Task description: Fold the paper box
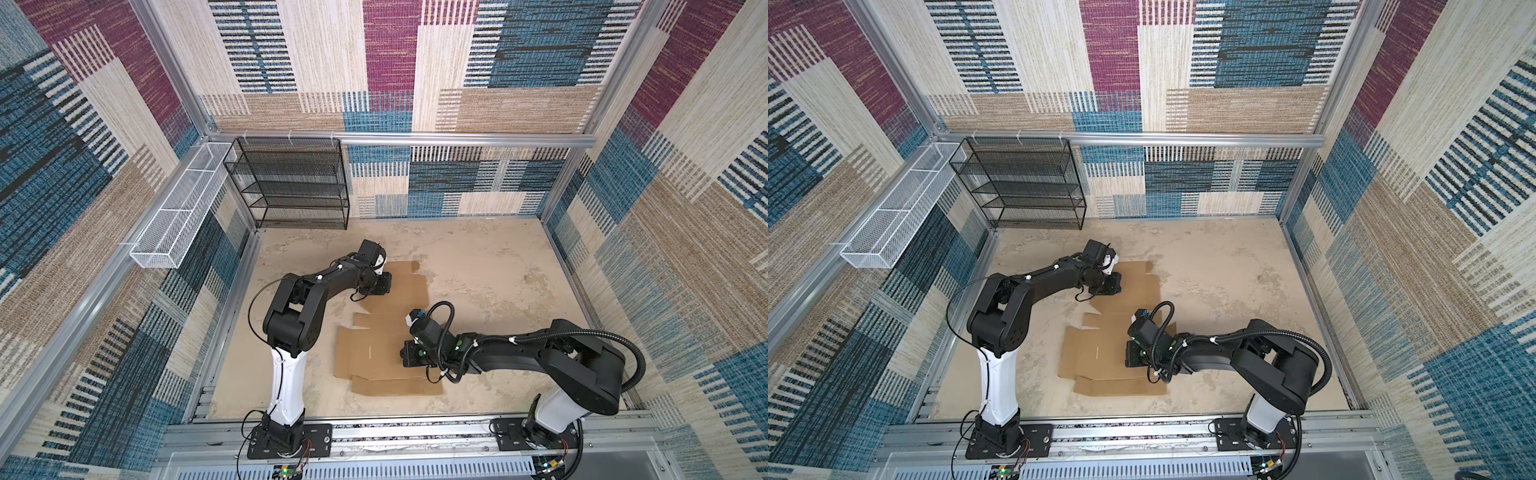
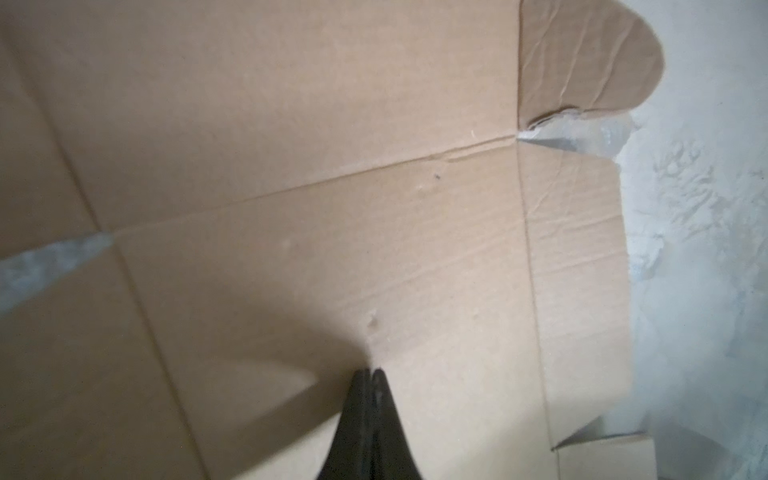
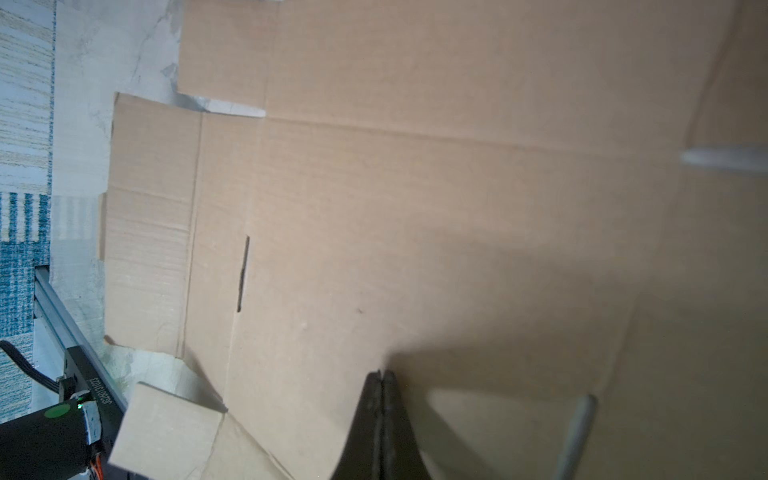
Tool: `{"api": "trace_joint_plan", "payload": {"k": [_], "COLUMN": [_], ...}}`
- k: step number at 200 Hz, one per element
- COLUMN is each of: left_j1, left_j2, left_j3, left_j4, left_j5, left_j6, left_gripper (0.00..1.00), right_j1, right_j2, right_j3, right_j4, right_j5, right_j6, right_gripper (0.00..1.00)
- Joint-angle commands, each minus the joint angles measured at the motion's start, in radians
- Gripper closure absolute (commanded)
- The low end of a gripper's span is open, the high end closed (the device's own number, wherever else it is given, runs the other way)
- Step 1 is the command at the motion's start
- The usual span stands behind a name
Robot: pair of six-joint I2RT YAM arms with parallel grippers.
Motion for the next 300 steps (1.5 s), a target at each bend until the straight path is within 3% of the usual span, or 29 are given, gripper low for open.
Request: {"api": "trace_joint_plan", "payload": {"k": [1, 127, 177, 240, 271, 300], "left_j1": [0.004, 0.027, 0.005, -0.093, -0.116, -0.103], "left_j2": [-0.002, -0.117, -0.231, -0.407, -0.478, -0.537], "left_j3": [-0.041, -0.299, -0.479, -0.639, -0.635, -0.535], "left_j4": [-0.008, 0.075, 0.147, 0.233, 0.247, 0.088], "left_j5": [-0.063, -0.047, 0.013, 0.028, 0.022, -0.046], "left_j6": [-0.036, -0.165, -0.288, -0.493, -0.54, -0.453], "left_gripper": [1.0, 1.0, 1.0, 1.0, 1.0, 1.0], "right_j1": [-0.031, -0.269, -0.32, -0.329, -0.329, -0.329], "right_j2": [-0.012, 0.071, 0.2, 0.387, 0.42, 0.325], "right_j3": [-0.023, 0.048, 0.211, 0.477, 0.594, 0.551], "right_j4": [-0.021, -0.109, -0.154, -0.203, -0.227, -0.241], "right_j5": [0.041, 0.088, 0.074, 0.046, 0.017, 0.02], "right_j6": [0.014, -0.183, -0.3, -0.427, -0.46, -0.449], "right_gripper": [0.96, 0.93, 0.92, 0.91, 0.89, 0.82]}}
